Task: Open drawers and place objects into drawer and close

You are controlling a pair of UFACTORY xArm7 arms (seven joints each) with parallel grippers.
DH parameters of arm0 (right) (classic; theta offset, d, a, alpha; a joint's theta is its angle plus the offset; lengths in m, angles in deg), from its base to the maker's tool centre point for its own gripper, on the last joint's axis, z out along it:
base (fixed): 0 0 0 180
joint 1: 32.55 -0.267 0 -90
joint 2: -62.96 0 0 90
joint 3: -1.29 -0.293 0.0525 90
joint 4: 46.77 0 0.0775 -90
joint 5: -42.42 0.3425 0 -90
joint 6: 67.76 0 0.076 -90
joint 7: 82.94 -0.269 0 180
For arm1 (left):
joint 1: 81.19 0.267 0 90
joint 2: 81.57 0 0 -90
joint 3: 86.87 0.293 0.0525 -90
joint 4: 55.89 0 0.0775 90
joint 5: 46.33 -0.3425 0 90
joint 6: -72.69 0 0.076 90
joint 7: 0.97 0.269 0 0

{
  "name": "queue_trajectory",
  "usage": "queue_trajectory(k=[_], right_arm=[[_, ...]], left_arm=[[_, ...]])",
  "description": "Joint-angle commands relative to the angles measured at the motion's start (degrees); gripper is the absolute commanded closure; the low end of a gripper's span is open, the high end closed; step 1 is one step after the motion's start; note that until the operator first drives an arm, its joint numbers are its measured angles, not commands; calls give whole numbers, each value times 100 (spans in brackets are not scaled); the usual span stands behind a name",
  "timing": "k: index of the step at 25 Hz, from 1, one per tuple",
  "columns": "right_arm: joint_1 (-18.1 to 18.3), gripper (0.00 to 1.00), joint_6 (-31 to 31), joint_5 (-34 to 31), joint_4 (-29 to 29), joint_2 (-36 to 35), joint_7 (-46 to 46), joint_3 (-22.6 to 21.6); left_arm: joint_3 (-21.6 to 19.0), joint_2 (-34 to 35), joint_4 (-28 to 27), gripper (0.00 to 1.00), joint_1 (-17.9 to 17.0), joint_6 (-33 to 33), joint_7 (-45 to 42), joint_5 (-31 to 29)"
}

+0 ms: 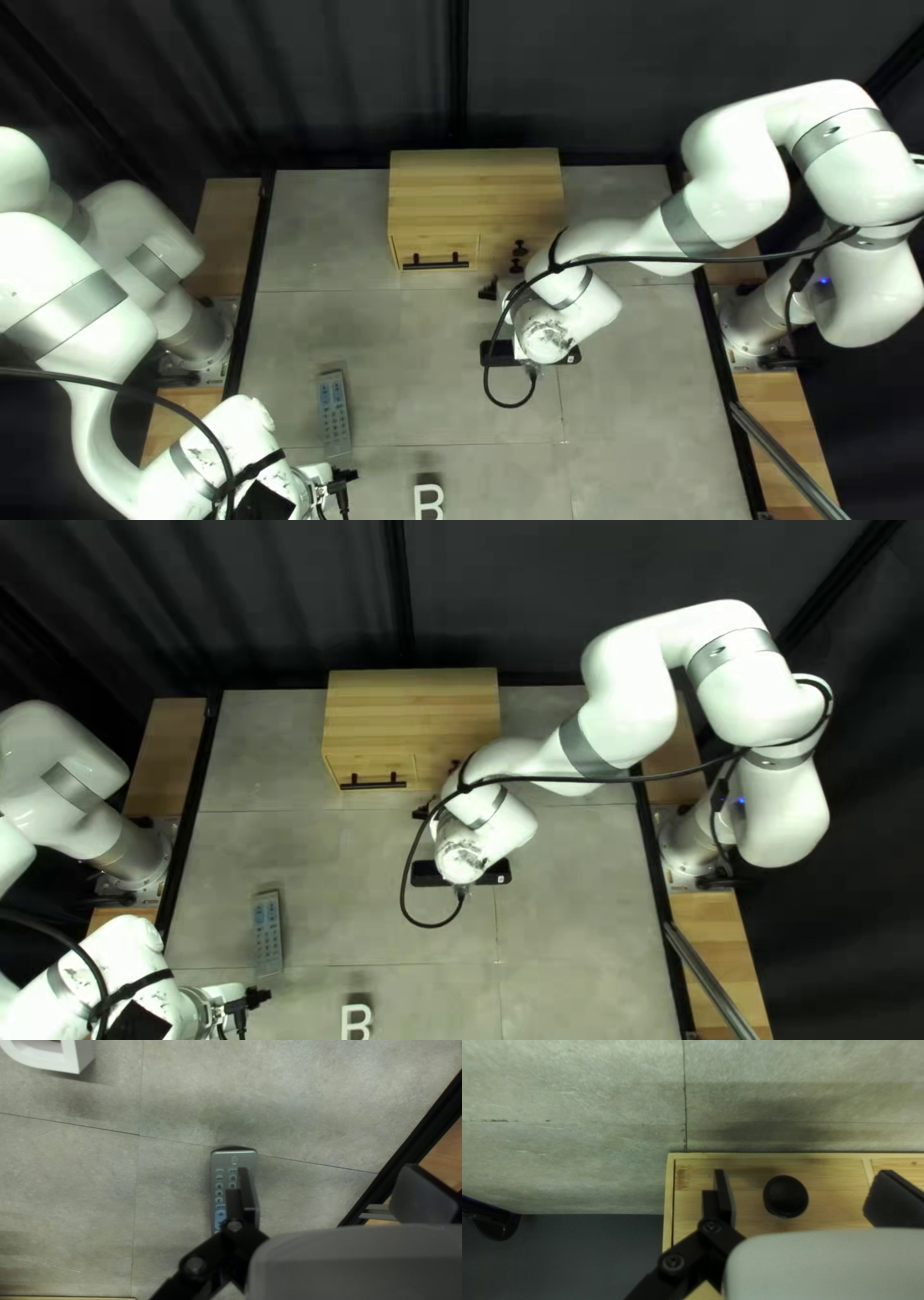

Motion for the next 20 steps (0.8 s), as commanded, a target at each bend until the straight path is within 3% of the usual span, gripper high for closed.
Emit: queue_trajectory(k=[1, 3, 11, 14, 15, 17, 20], right_arm=[[20, 10, 35, -37, -39, -56, 3, 25], [29, 14, 44, -51, -45, -66, 7, 35], [45, 16, 43, -63, -27, -45, 14, 51], [45, 37, 42, -65, -24, -43, 13, 52], [45, 68, 42, -66, -24, -43, 13, 52], [45, 84, 39, -70, -26, -41, 16, 53], [47, 80, 33, -82, -27, -34, 32, 57]], left_arm=[[0, 0, 0, 0, 0, 0, 0, 0], [0, 0, 0, 0, 0, 0, 0, 0], [0, 0, 0, 0, 0, 0, 0, 0], [0, 0, 0, 0, 0, 0, 0, 0], [0, 0, 0, 0, 0, 0, 0, 0], [0, 0, 0, 0, 0, 0, 0, 0], [0, 0, 0, 0, 0, 0, 0, 0]])
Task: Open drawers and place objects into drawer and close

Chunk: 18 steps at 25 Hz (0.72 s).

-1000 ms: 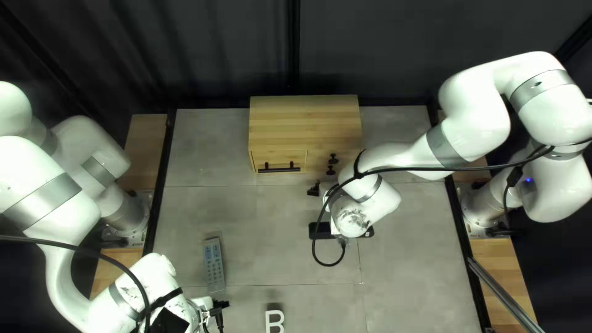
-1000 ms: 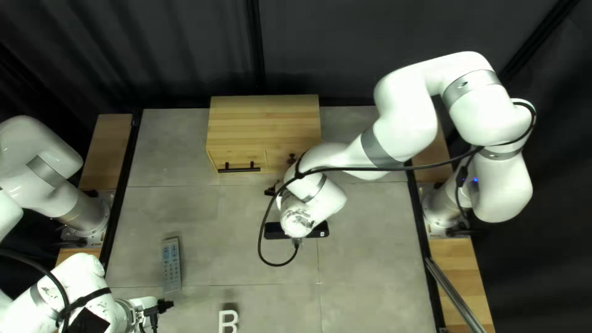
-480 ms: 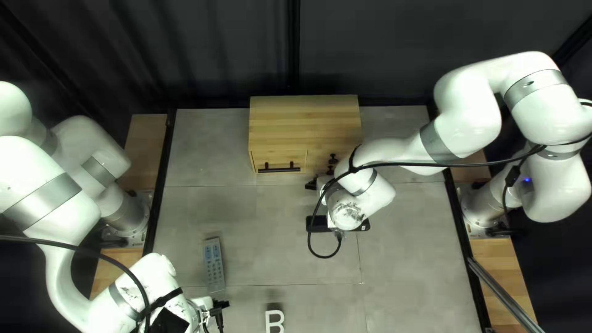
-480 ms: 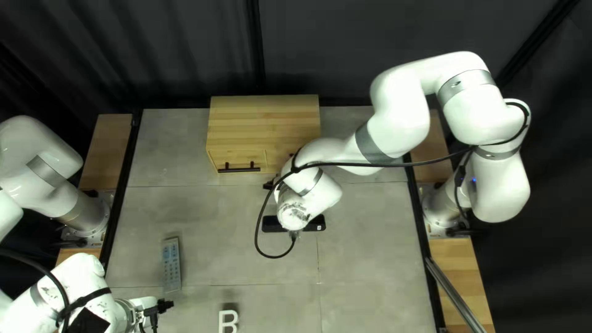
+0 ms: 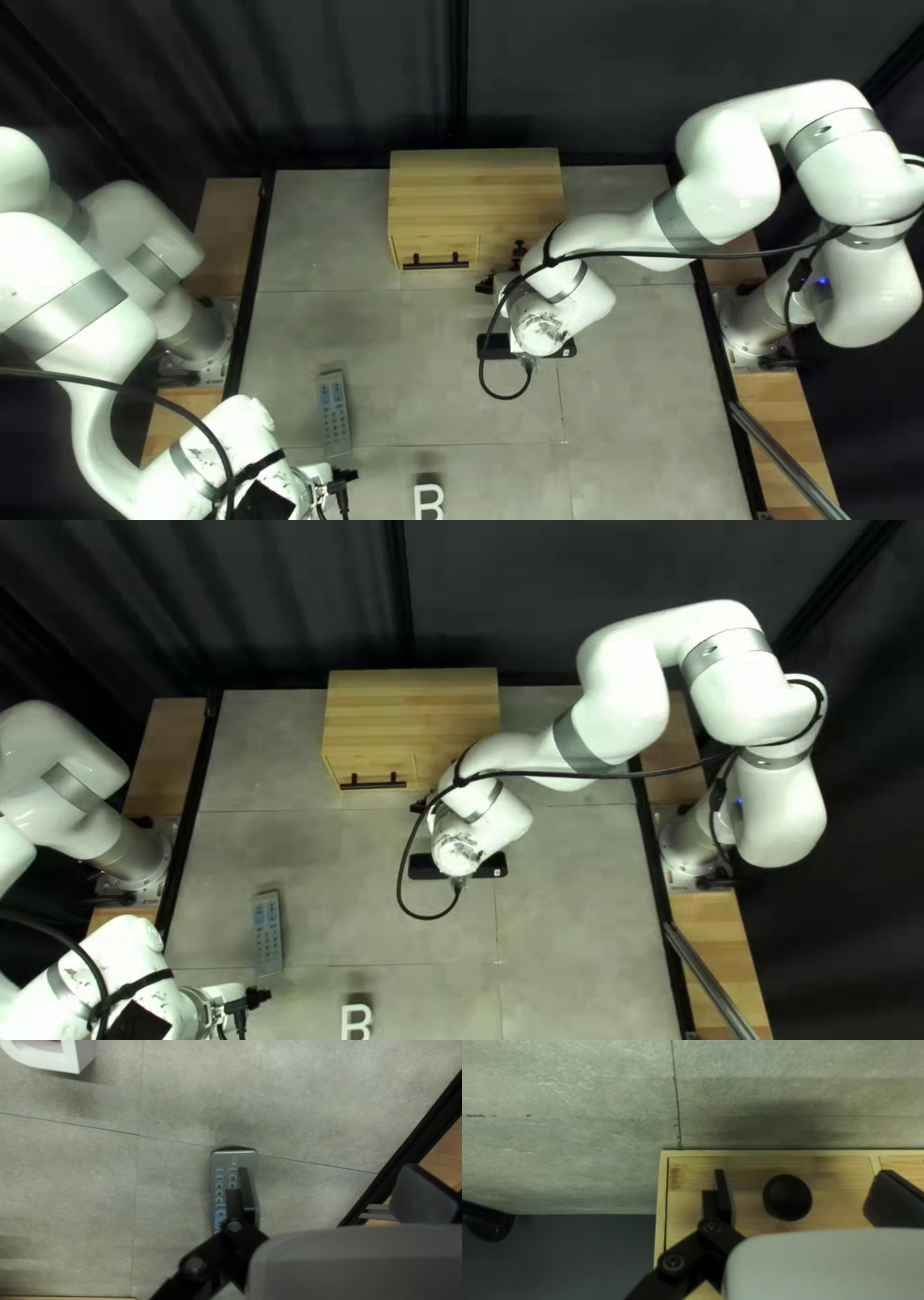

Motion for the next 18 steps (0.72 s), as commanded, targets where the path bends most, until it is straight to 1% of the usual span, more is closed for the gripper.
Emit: queue_trajectory(k=[1, 2, 5, 13, 18], right_arm=[[0, 78, -7, -12, -4, 7, 15, 3], [0, 78, -7, -13, -5, 6, 16, 3], [-7, 70, -3, -18, -15, -12, 11, -2], [-44, 64, -70, -2, -13, 43, 38, -32], [-75, 62, -86, -14, 17, 52, 0, -47]], left_arm=[[0, 0, 0, 0, 0, 0, 0, 0], [0, 0, 0, 0, 0, 0, 0, 0], [0, 0, 0, 0, 0, 0, 0, 0], [0, 0, 0, 0, 0, 0, 0, 0], [0, 0, 0, 0, 0, 0, 0, 0]])
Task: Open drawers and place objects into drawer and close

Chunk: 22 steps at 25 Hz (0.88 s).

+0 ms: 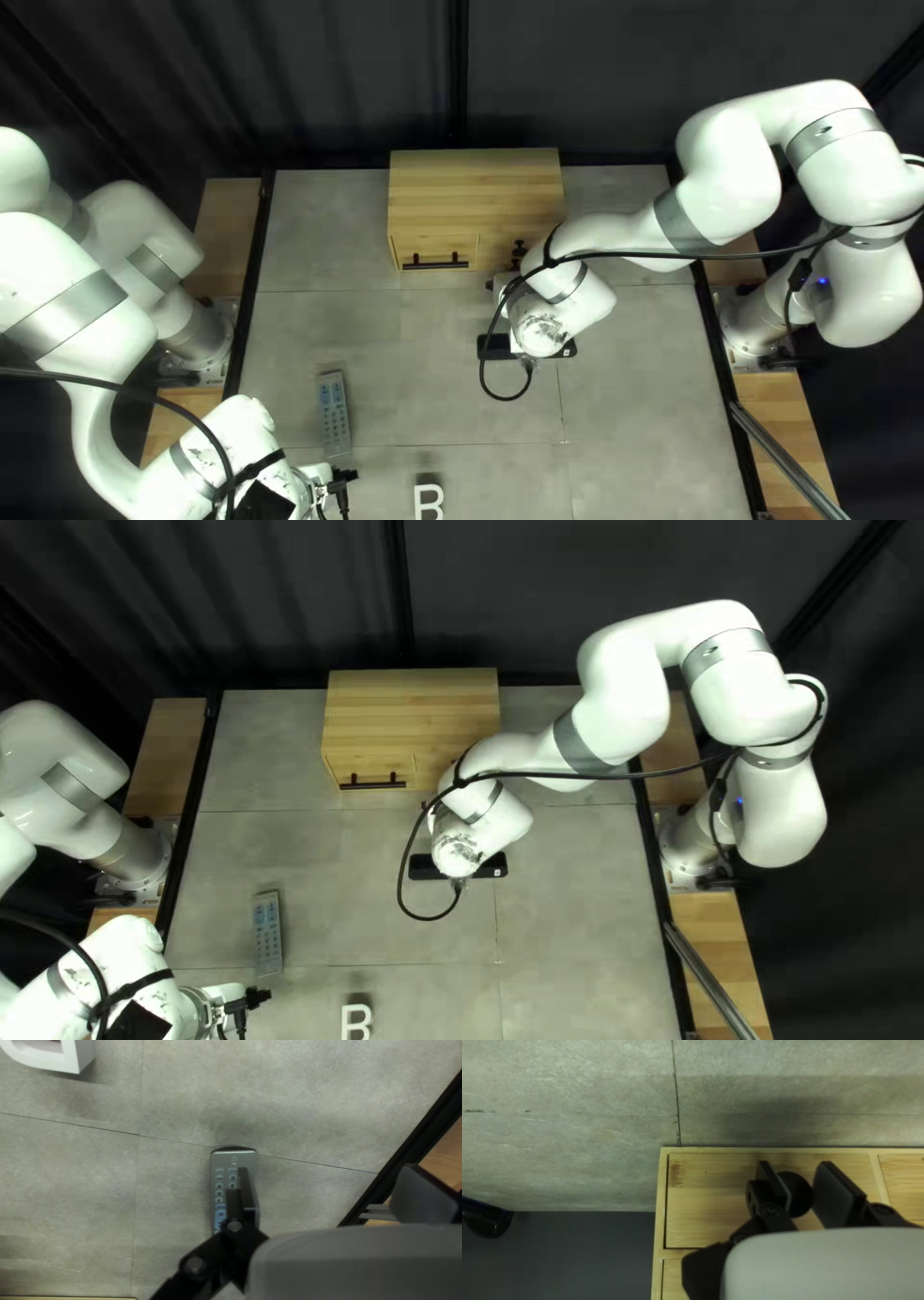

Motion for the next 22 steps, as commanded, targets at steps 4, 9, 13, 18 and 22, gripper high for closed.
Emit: queue_trajectory(k=[4, 9, 13, 18, 22], right_arm=[[-37, 61, -16, -14, 34, 7, -57, -18], [-50, 61, -14, -28, -4, -42, -65, -21], [-55, 61, -11, -44, -16, -64, -59, -21], [-69, 61, -37, -38, -1, -40, -62, -30], [-92, 61, -83, -13, -9, -20, -59, -48]], left_arm=[[0, 0, 0, 0, 0, 0, 0, 0], [0, 0, 0, 0, 0, 0, 0, 0], [0, 0, 0, 0, 0, 0, 0, 0], [0, 0, 0, 0, 0, 0, 0, 0], [0, 0, 0, 0, 0, 0, 0, 0]])
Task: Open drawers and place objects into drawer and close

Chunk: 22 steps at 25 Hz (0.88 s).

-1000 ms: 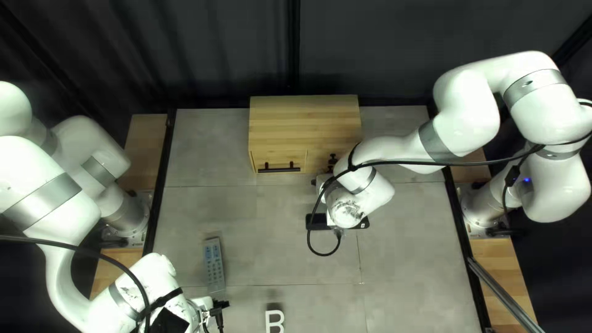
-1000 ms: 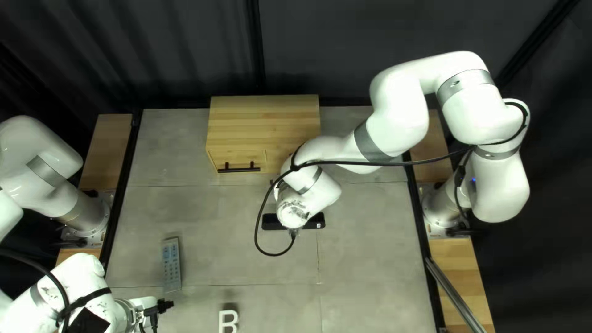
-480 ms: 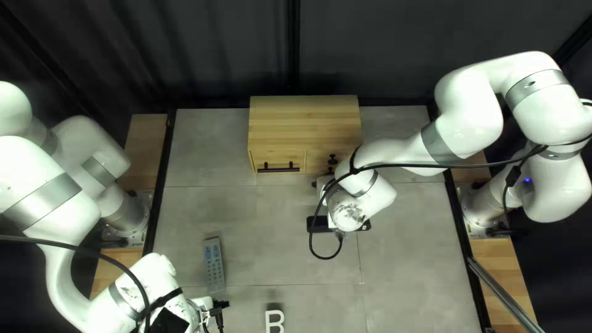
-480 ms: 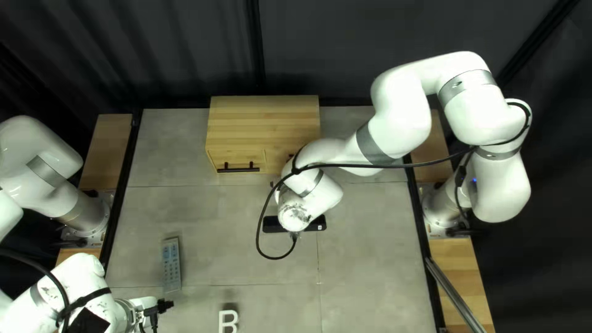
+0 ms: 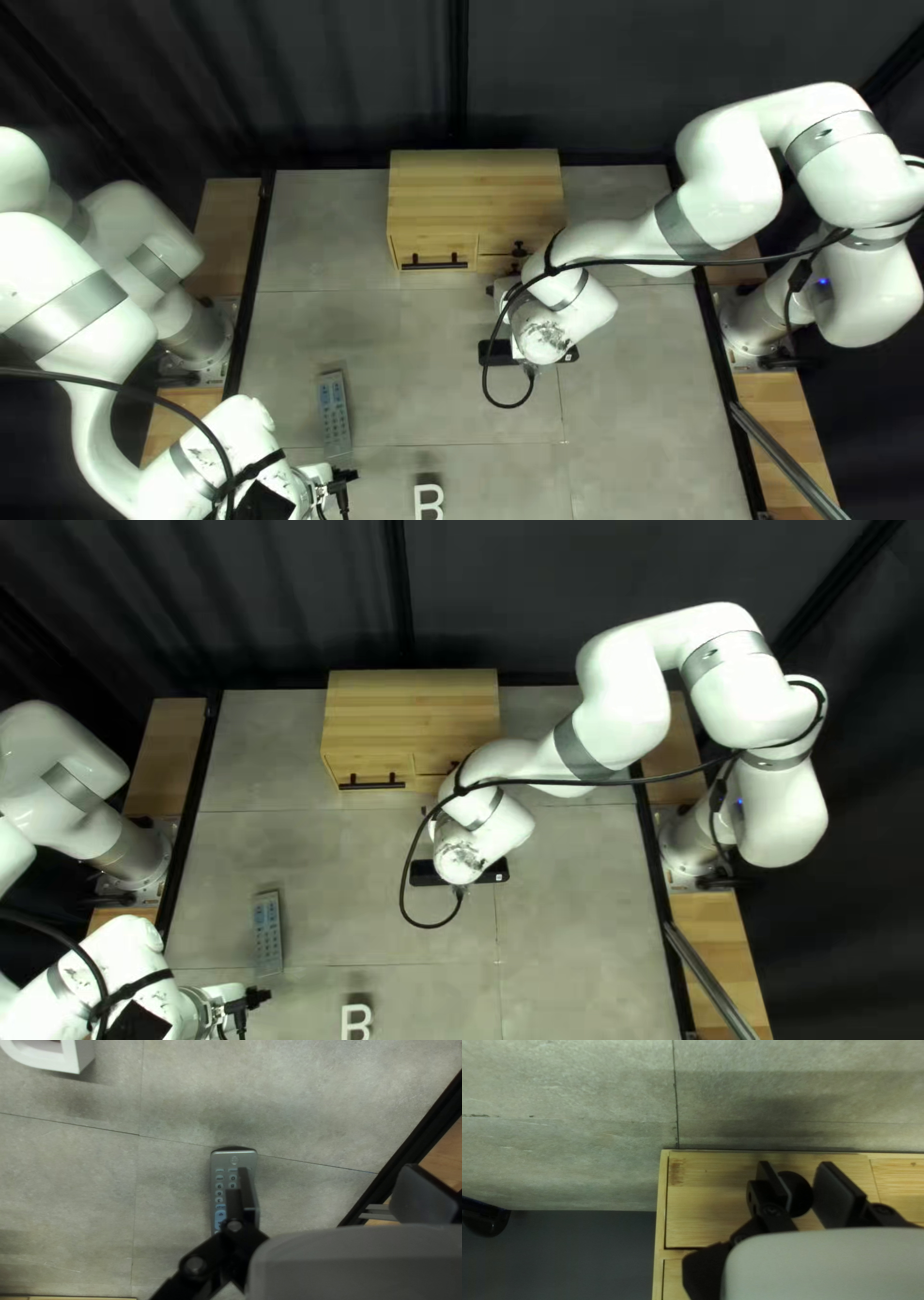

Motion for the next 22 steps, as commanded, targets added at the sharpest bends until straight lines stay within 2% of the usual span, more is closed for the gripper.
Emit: queue_trajectory(k=[1, 22], right_arm=[[-26, 60, -60, 36, -19, 22, 17, -22], [-100, 60, -137, 100, -129, -89, 19, -80]], left_arm=[[0, 0, 0, 0, 0, 0, 0, 0], [0, 0, 0, 0, 0, 0, 0, 0]])
